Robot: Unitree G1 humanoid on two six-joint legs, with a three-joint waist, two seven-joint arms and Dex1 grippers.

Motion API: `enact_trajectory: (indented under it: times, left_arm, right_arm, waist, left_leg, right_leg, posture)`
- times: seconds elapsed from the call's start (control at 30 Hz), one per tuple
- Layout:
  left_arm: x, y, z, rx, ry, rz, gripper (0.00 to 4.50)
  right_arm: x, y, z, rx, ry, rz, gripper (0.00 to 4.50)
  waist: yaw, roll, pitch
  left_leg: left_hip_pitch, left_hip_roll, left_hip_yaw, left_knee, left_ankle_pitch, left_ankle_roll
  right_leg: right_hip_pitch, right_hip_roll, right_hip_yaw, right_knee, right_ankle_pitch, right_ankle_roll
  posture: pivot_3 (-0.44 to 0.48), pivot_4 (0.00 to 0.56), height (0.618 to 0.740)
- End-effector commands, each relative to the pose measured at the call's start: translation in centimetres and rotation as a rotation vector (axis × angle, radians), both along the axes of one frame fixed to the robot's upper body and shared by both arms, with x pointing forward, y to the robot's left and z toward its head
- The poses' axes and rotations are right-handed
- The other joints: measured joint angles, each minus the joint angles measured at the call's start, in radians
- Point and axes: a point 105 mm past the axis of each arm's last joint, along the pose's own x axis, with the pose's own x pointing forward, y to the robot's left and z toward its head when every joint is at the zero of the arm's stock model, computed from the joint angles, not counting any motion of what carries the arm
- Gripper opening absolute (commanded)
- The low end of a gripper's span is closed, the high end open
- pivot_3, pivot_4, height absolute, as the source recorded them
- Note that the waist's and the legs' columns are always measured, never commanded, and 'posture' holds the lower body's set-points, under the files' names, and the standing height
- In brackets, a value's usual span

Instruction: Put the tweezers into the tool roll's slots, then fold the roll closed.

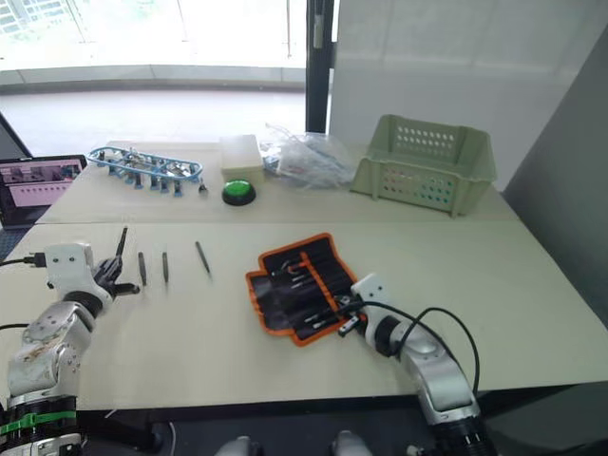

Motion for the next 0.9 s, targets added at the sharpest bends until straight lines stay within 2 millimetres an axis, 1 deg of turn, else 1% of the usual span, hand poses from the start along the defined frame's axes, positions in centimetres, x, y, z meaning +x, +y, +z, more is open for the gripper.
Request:
enact_trajectory:
  times: [0.03, 0.07, 0.13, 0.17, 0.27, 0.3, 0.33, 0.37, 0.4, 0.47, 0.53, 0.67, 0.7, 0.8, 0.9]
  left_arm:
    - [-0.1, -3.4, 3.3, 0.015, -0.088, -0.153, 0.04]
    - [0.0, -4.1, 3.5, 0.013, -0.086, -0.186, 0.04]
    - [0.2, -7.4, 3.5, -0.023, -0.048, -0.352, 0.04]
    - [0.1, -8.4, 3.5, -0.035, -0.031, -0.408, 0.04]
    - [0.3, -12.6, 3.9, -0.029, 0.023, -0.635, 0.04]
    - [0.2, -13.5, 3.9, -0.023, 0.046, -0.691, 0.04]
    - [0.1, -14.7, 3.6, -0.009, 0.085, -0.76, 0.04]
    - [-0.1, -15.4, 3.4, 0.0, 0.112, -0.802, 0.04]
    - [-0.5, -16.4, 2.5, 0.027, 0.179, -0.86, 0.04]
    - [-1.1, -17.6, 1.1, 0.065, 0.275, -0.94, 0.04]
    - [-1.6, -18.6, 0.3, 0.095, 0.342, -1.015, 0.04]
    - [-2.0, -19.4, -0.6, 0.153, 0.416, -1.076, 0.04]
    - [-2.1, -19.5, -0.7, 0.159, 0.43, -1.082, 0.04]
    - [-1.8, -20.5, -1.7, 0.227, 0.503, -1.108, 0.04]
    - [-1.2, -20.7, -1.7, 0.26, 0.526, -1.098, 0.04]
  right_arm:
    - [-0.5, 0.0, -0.6, -0.009, 0.029, 0.002, 0.0]
    - [-0.6, 0.0, -0.6, -0.009, 0.03, 0.001, 0.0]
    - [-0.8, 0.0, -0.8, -0.016, 0.034, 0.002, 0.0]
    - [-0.9, 0.0, -0.8, -0.018, 0.035, 0.002, 0.0]
    - [-1.1, 0.1, -1.0, -0.036, 0.036, 0.007, 0.0]
    - [-1.1, 0.2, -1.1, -0.042, 0.036, 0.01, 0.0]
    - [-1.2, 0.2, -1.1, -0.041, 0.036, 0.009, 0.0]
    - [-1.2, 0.2, -1.1, -0.04, 0.037, 0.008, 0.0]
    - [-1.3, 0.2, -1.1, -0.041, 0.037, 0.006, 0.0]
    - [-1.4, 0.2, -1.2, -0.042, 0.037, 0.0, 0.0]
    - [-1.5, 0.1, -1.1, -0.043, 0.034, -0.011, 0.0]
    - [-1.5, 0.0, -1.1, -0.043, 0.031, -0.026, 0.0]
    - [-1.6, 0.0, -1.1, -0.043, 0.03, -0.028, 0.0]
    - [-1.7, -0.1, -1.2, -0.039, 0.031, -0.048, 0.0]
    - [-1.8, -0.1, -1.2, -0.034, 0.028, -0.061, 0.0]
  waist:
    - [0.0, 0.0, 0.0]
    - [0.0, 0.0, 0.0]
    - [0.0, 0.0, 0.0]
    - [0.0, 0.0, 0.0]
    - [0.002, 0.0, 0.001]
    - [0.002, 0.0, 0.001]
    - [0.001, 0.0, 0.001]
    - [0.001, 0.0, 0.001]
    - [-0.004, 0.0, 0.001]
    - [-0.013, 0.001, 0.001]
    - [-0.02, 0.001, 0.001]
    - [-0.021, 0.001, 0.001]
    - [-0.021, 0.001, 0.001]
    - [-0.017, 0.001, 0.002]
    - [-0.017, 0.001, 0.002]
  left_leg:
    - [0.0, 0.0, 0.0, 0.0, 0.0, 0.0]
    - [0.0, 0.0, 0.0, 0.0, 0.0, 0.0]
    - [0.0, 0.0, 0.0, 0.0, 0.0, 0.0]
    - [0.0, 0.0, 0.0, 0.0, 0.0, 0.0]
    - [0.0, 0.0, 0.0, 0.0, 0.0, 0.0]
    - [0.0, 0.0, 0.0, 0.0, 0.0, 0.0]
    - [0.0, -0.001, 0.0, 0.0, 0.0, 0.0]
    - [0.0, -0.001, 0.0, 0.0, 0.0, 0.0]
    - [0.0, -0.001, -0.001, 0.0, 0.0, 0.0]
    - [0.0, -0.001, 0.0, -0.001, 0.0, 0.001]
    - [0.0, -0.001, -0.001, -0.002, -0.001, 0.001]
    - [-0.002, -0.001, -0.001, -0.003, -0.001, 0.001]
    - [-0.002, -0.001, -0.001, -0.003, -0.001, 0.001]
    - [-0.002, -0.001, -0.001, -0.003, -0.001, 0.001]
    - [-0.002, -0.001, -0.001, -0.003, -0.001, 0.001]
  right_leg:
    - [0.0, 0.0, 0.0, 0.0, 0.0, 0.0]
    - [0.0, 0.0, 0.0, 0.0, 0.0, 0.0]
    - [0.0, 0.0, 0.0, -0.001, 0.0, 0.0]
    - [0.0, 0.0, 0.0, -0.001, 0.0, 0.0]
    - [0.0, 0.0, 0.0, -0.001, -0.001, 0.001]
    - [0.0, 0.0, 0.0, -0.001, -0.001, 0.001]
    - [0.0, 0.001, 0.0, -0.001, -0.001, 0.001]
    - [0.0, 0.001, 0.0, -0.001, -0.001, 0.001]
    - [0.0, 0.001, 0.0, -0.002, -0.001, 0.001]
    - [0.0, 0.001, 0.0, -0.002, -0.001, 0.001]
    - [0.001, 0.001, 0.0, -0.003, -0.001, 0.001]
    - [0.0, 0.001, 0.0, -0.006, -0.001, 0.001]
    - [0.0, 0.001, 0.0, -0.006, -0.001, 0.002]
    - [0.001, 0.001, 0.0, -0.007, -0.001, 0.002]
    - [0.001, 0.001, 0.0, -0.007, -0.001, 0.002]
  posture:
    - [0.0, 0.15, 0.725]
    - [0.0, 0.15, 0.725]
    - [0.0, 0.15, 0.725]
    - [0.0, 0.15, 0.725]
    - [0.0, 0.15, 0.725]
    - [0.0, 0.15, 0.725]
    - [0.0, 0.15, 0.725]
    - [0.0, 0.15, 0.725]
    - [0.0, 0.15, 0.725]
    - [0.0, 0.15, 0.725]
    - [0.0, 0.15, 0.725]
    - [0.0, 0.15, 0.725]
    - [0.0, 0.15, 0.725]
    - [0.0, 0.15, 0.725]
    - [0.0, 0.15, 0.725]
